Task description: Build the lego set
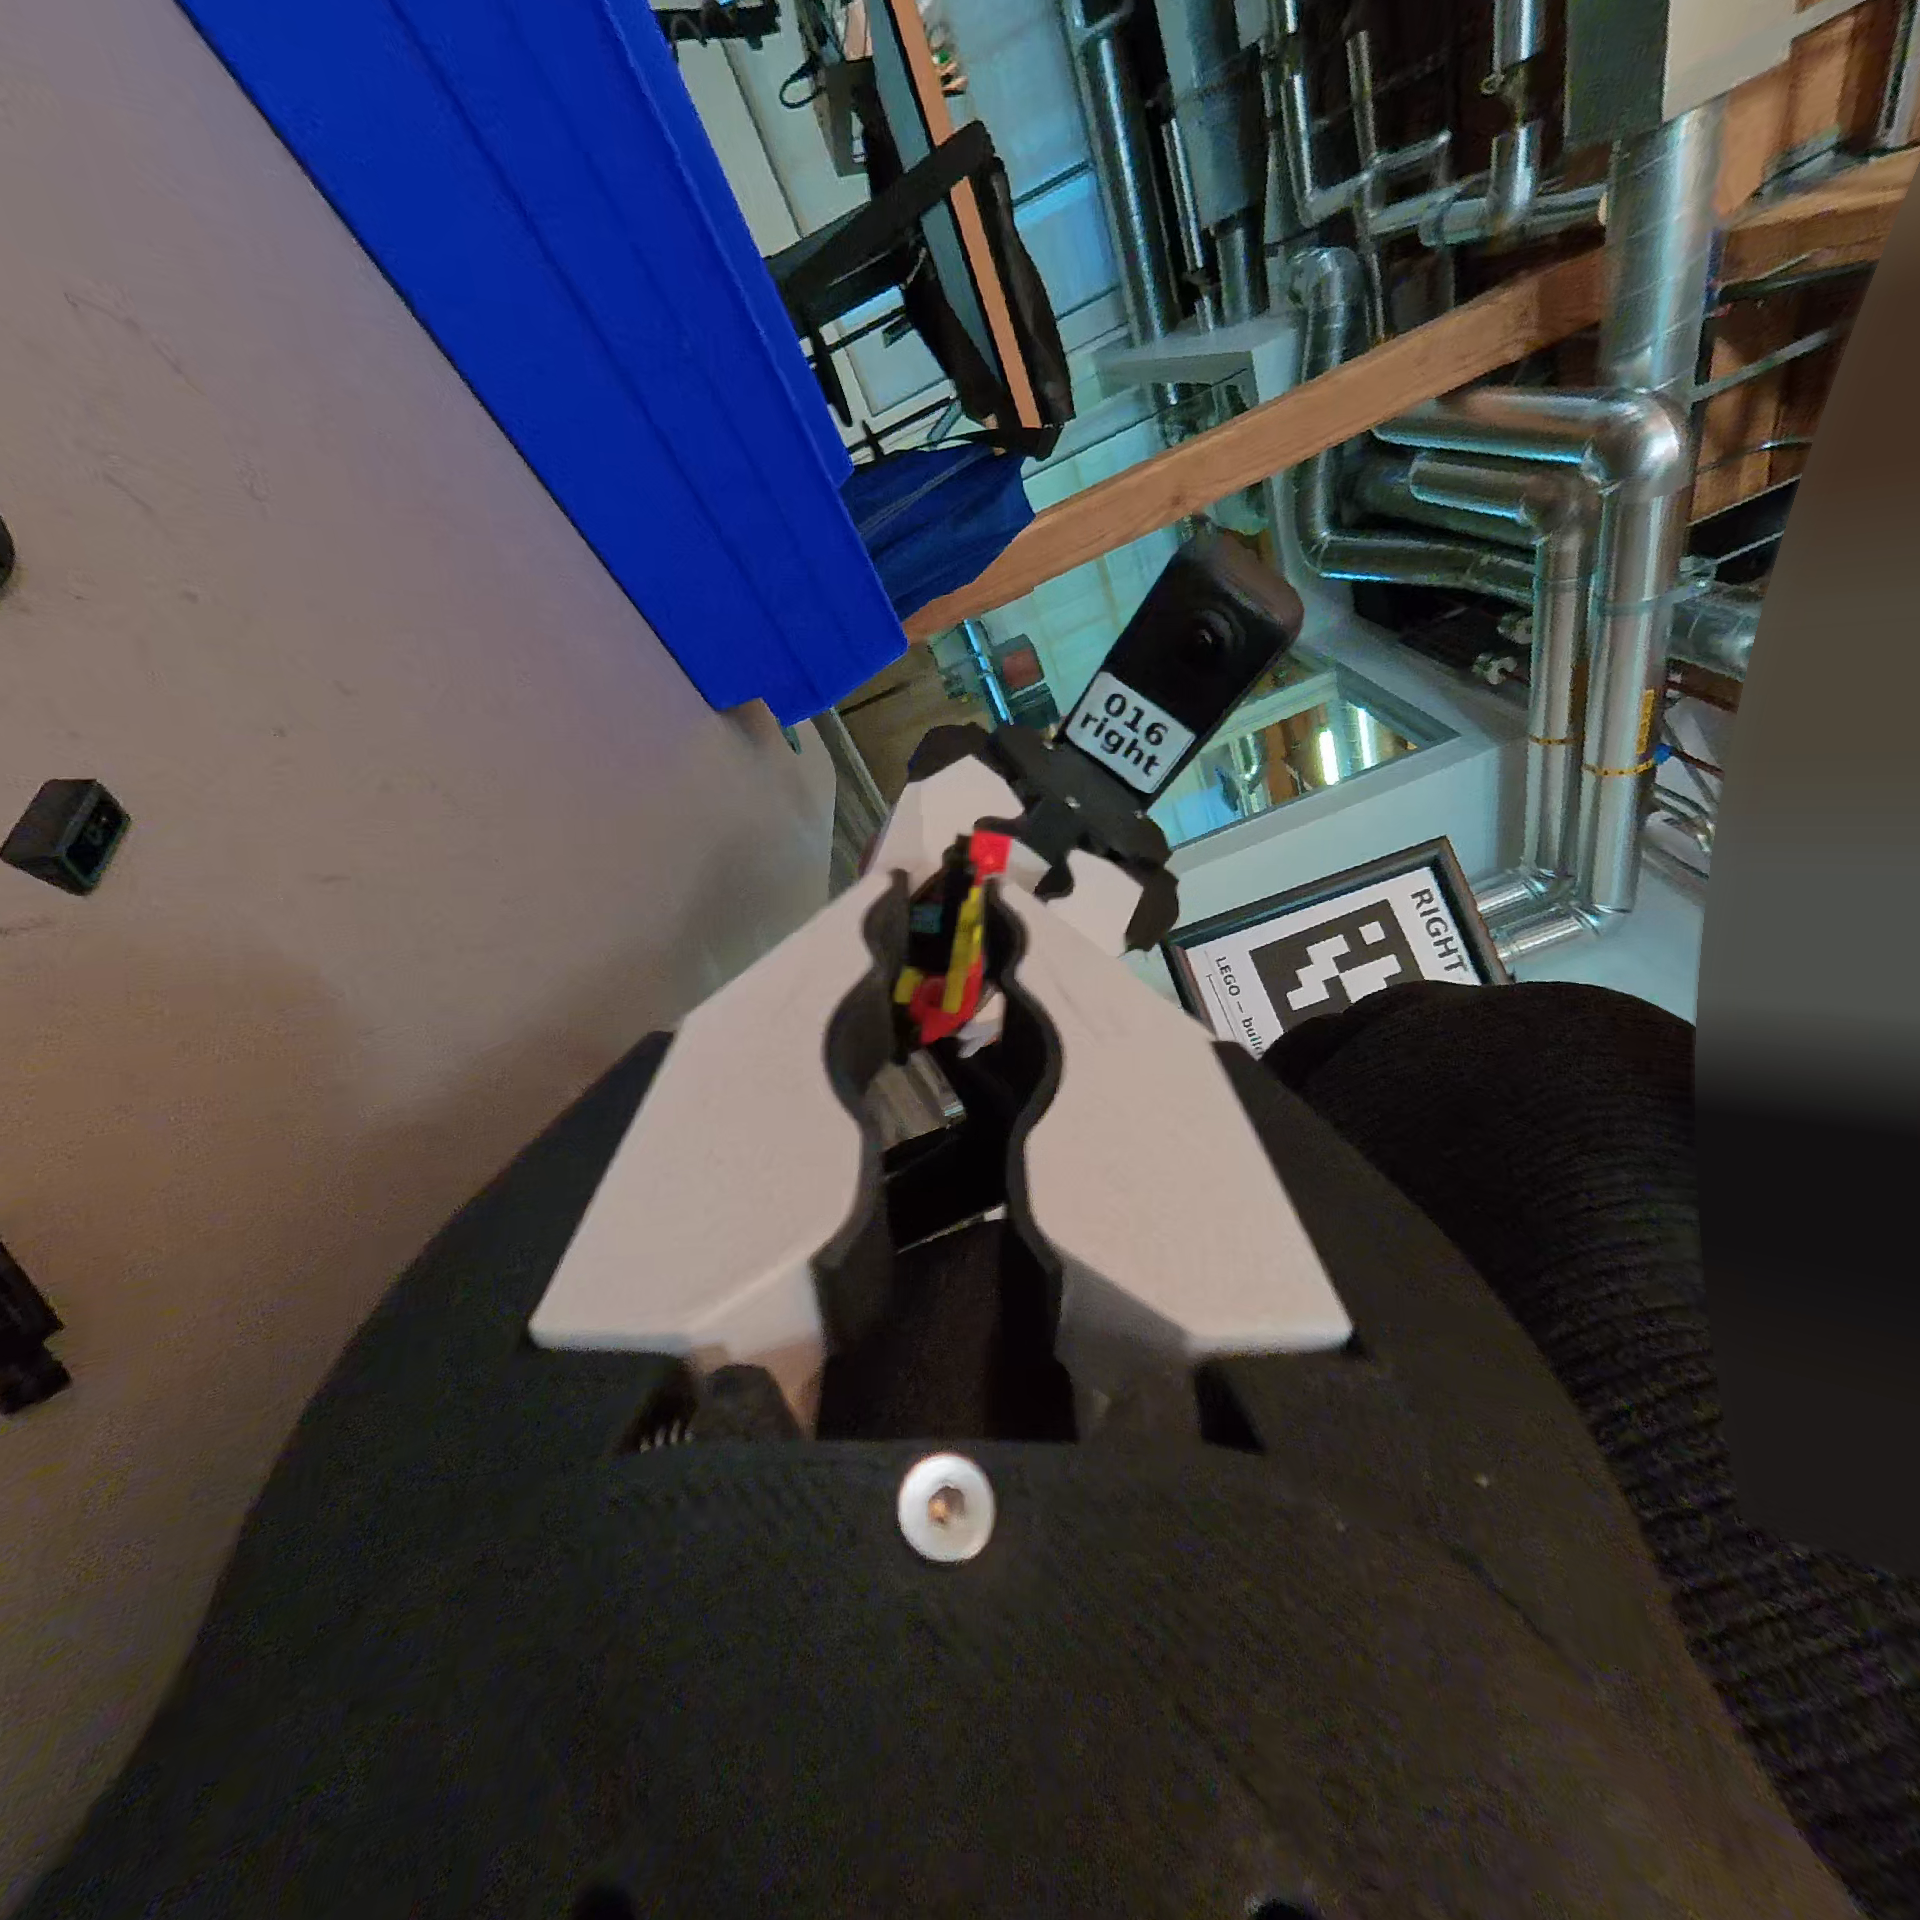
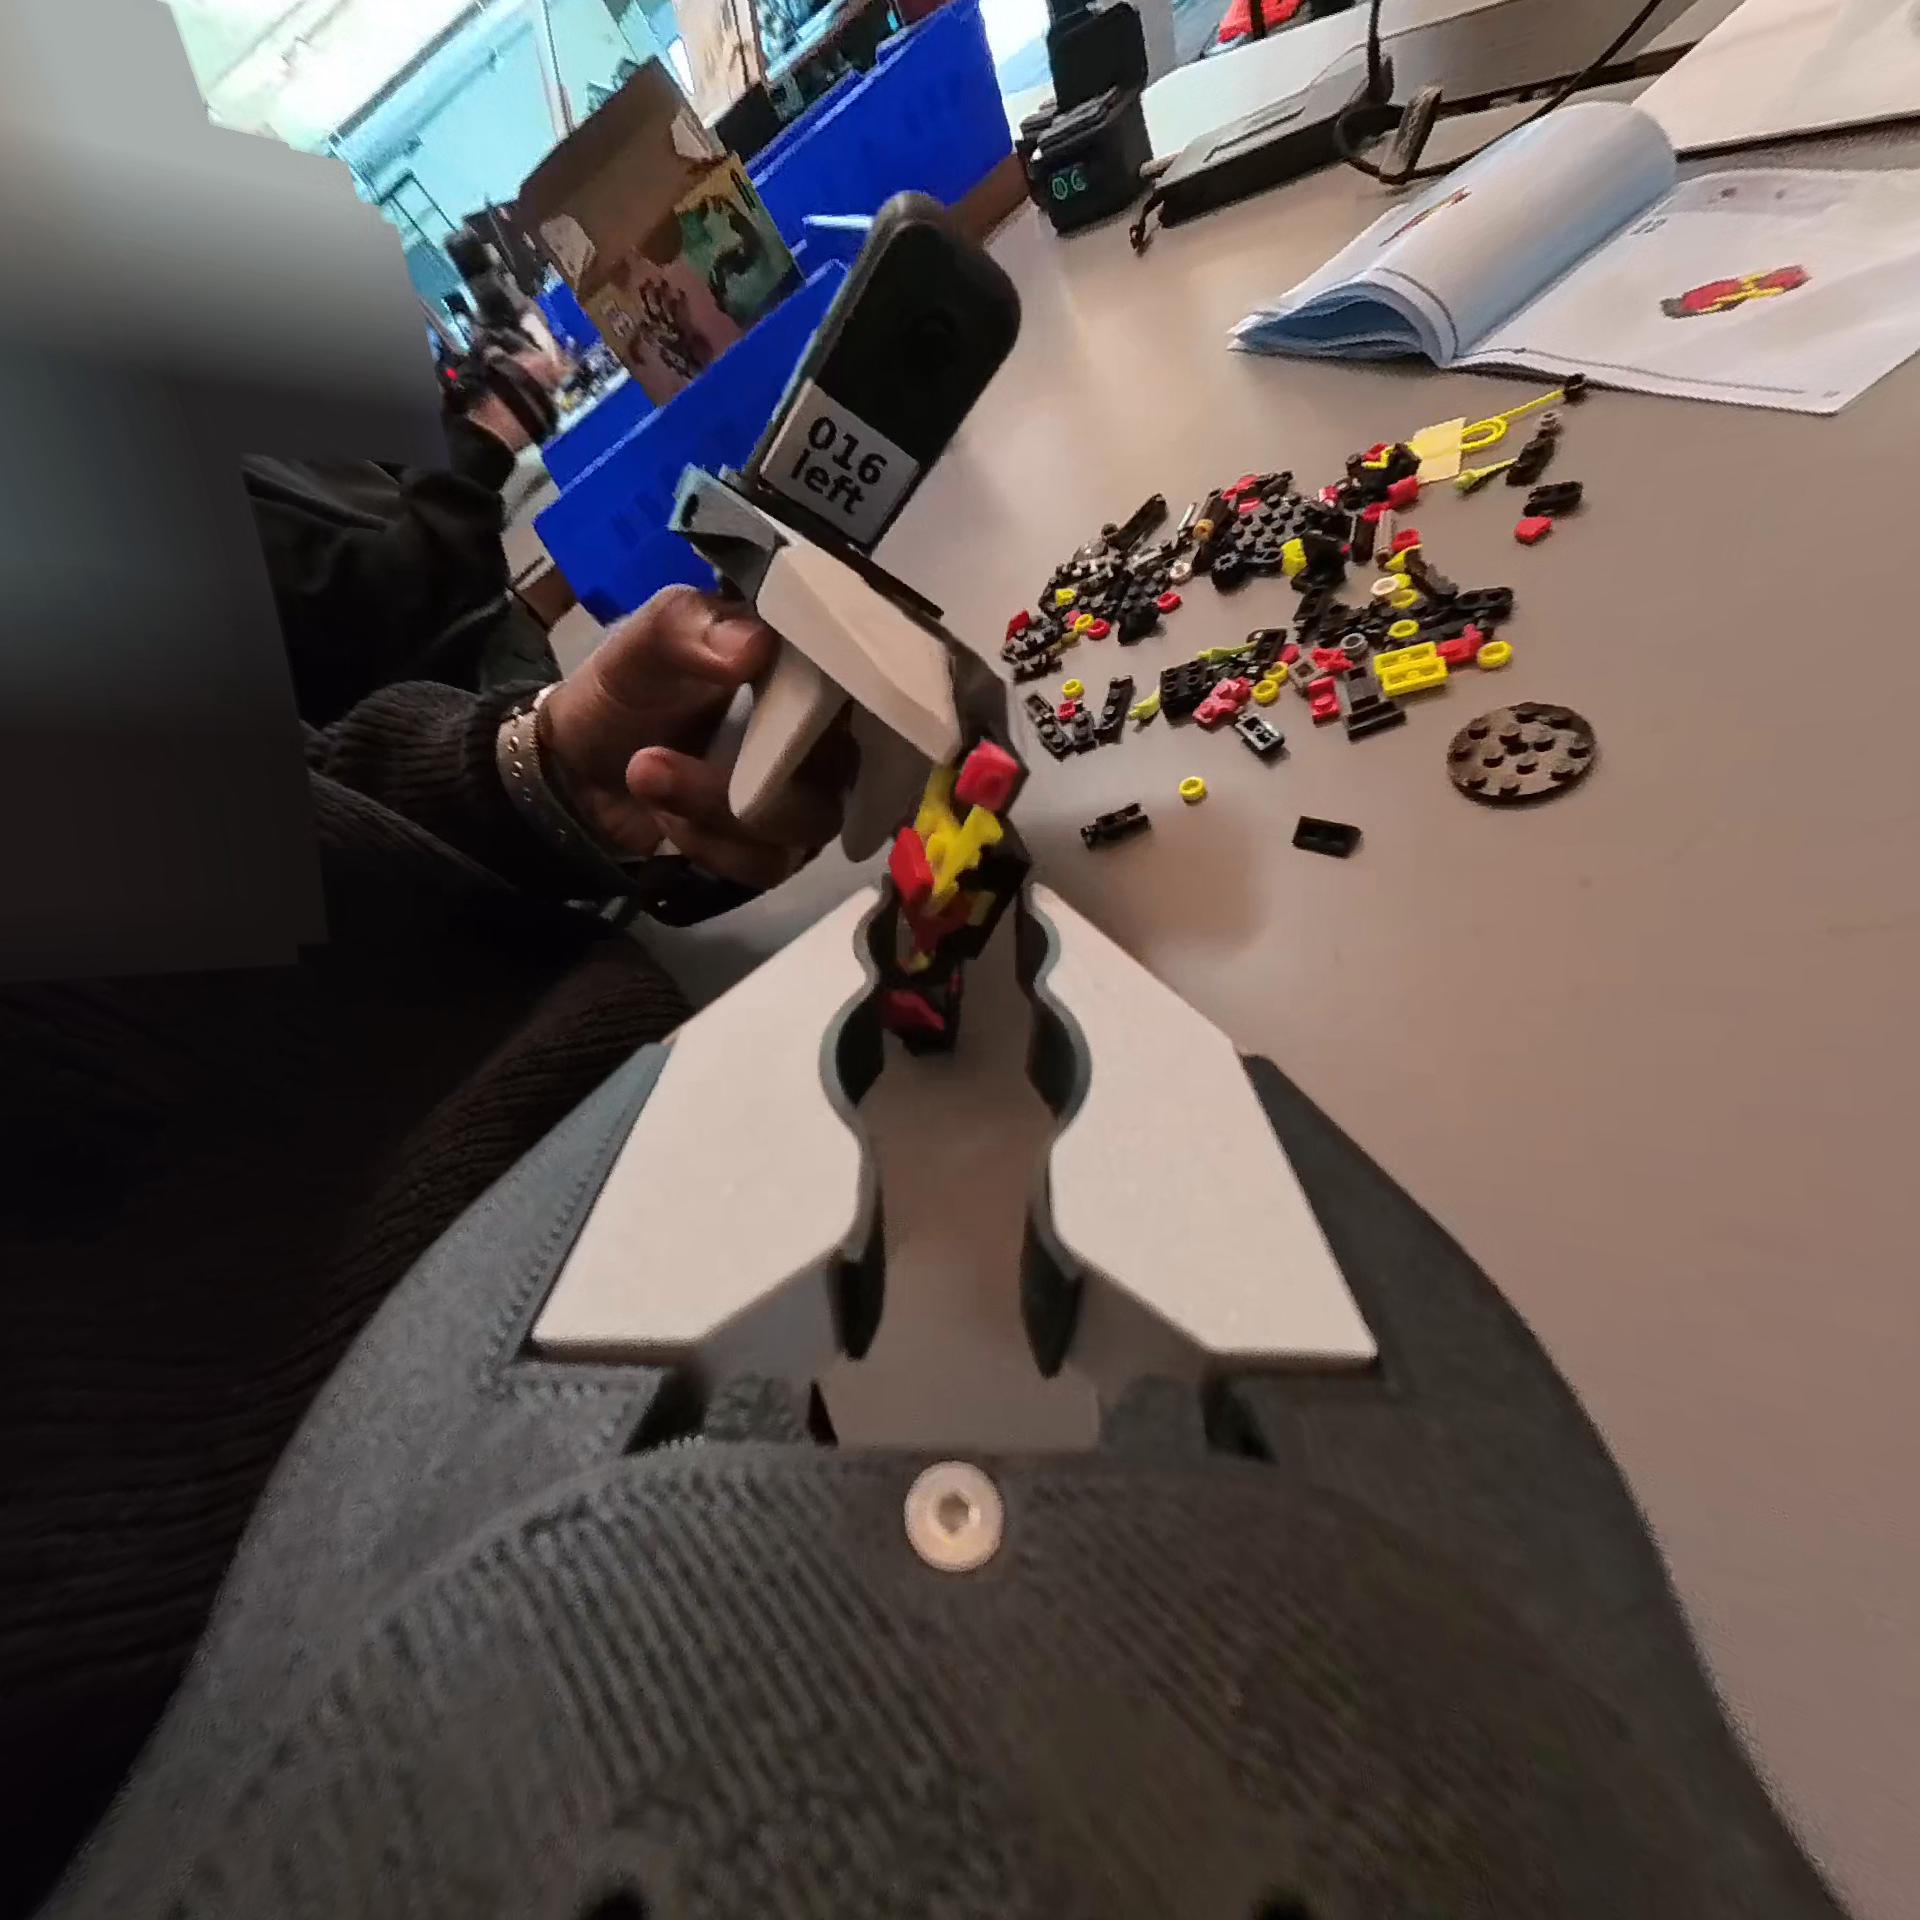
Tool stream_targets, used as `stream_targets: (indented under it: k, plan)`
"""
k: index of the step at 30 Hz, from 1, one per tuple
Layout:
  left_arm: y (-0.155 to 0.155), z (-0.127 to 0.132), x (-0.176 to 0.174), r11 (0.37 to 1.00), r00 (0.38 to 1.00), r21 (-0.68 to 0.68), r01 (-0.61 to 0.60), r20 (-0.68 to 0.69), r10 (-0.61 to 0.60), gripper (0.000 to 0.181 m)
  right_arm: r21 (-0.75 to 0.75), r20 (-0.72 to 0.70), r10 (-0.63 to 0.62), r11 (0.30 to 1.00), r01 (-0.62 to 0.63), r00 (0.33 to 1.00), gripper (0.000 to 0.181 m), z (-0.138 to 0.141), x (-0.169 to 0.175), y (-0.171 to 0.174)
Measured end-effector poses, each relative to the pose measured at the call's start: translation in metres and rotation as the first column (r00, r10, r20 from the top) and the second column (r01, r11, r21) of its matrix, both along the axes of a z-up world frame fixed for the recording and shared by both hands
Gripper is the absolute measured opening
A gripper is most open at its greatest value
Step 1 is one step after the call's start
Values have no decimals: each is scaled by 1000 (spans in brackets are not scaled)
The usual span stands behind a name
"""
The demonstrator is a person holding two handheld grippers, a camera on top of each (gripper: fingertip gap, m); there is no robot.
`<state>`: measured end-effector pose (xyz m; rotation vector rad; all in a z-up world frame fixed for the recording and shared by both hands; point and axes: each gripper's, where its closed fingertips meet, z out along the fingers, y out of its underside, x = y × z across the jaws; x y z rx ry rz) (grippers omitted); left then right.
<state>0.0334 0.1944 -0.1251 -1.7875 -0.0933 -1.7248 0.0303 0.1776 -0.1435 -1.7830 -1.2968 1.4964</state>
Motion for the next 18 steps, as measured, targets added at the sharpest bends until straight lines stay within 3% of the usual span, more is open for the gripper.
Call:
stream_targets:
  k: [2,4,9,12,18]
  plan:
    - [-1,-2,2,1000,1000,9,4,-21,-4,32,-29,-29,-13,1000,13,999,21,6,1,3]
    - [-3,-1,4,1000,999,17,23,-23,-22,40,-60,-50,-35,998,32,998,21,9,2,8]
    - [-7,-4,12,998,998,10,55,-39,-55,33,-125,-89,-50,991,39,995,20,16,3,11]
    - [-8,-3,13,998,998,12,60,-35,-60,18,-66,-56,-39,997,35,998,21,10,2,8]
    - [-6,-3,9,998,999,-32,53,12,-52,18,82,-30,-19,996,22,999,24,7,6,9]
